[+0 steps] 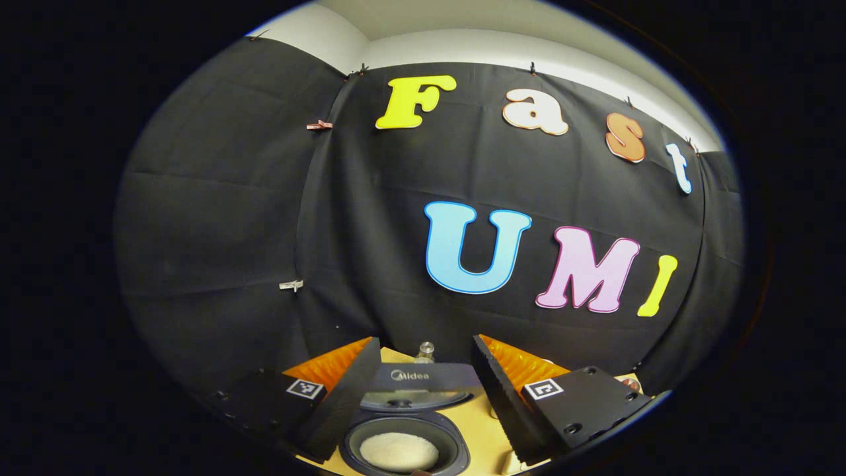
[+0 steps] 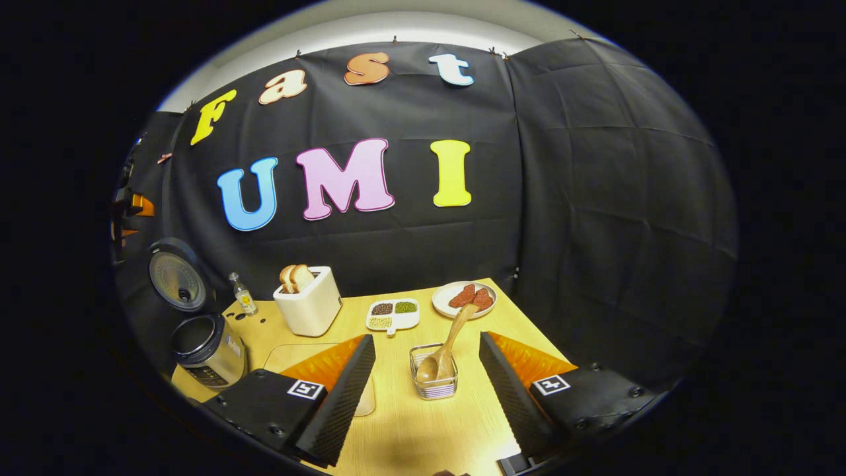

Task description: Close the left gripper, press the button to open the rice cooker; take a wooden spoon from the chopstick holder with the right hand, scoop a spoonful of rice and pour it into the rice cooker, then put the wooden spoon back into the chopstick holder.

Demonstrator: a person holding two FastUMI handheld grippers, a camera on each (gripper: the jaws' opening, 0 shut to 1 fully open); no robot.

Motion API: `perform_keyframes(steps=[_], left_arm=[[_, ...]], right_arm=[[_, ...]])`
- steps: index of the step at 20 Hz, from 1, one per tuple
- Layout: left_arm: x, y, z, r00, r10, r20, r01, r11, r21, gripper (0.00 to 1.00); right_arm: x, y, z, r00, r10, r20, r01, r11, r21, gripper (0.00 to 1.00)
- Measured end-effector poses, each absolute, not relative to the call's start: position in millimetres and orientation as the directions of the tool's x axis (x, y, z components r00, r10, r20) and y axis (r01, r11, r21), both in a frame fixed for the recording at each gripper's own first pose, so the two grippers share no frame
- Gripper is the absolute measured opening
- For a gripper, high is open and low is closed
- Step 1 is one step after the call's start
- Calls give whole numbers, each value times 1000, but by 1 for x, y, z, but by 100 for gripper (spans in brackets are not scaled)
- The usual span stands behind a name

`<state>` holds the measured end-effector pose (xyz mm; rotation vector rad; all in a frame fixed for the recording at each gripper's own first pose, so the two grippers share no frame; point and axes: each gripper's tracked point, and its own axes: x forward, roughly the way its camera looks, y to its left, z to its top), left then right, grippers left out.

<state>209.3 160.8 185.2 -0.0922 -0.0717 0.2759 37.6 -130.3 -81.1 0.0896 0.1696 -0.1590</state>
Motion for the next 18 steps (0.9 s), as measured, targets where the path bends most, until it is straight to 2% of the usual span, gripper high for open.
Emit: perform_keyframes(steps=[3, 8, 12, 18], left_arm=[[239, 175, 177, 962, 273, -6, -272, 958, -86, 95], [268, 198, 143, 933, 330, -141, -343, 936, -75, 95], [266, 201, 127, 917, 349, -190, -366, 929, -61, 97], [228, 177, 97, 899, 360, -249, -379, 925, -31, 98]], right_arm=[[37, -129, -75, 975, -155, -161, 170, 982, 79, 99], [37, -124, -86, 971, -145, -192, 166, 981, 102, 99], [40, -119, -94, 968, -136, -210, 155, 985, 77, 99], [63, -100, -94, 976, -63, -206, 78, 995, 62, 99]])
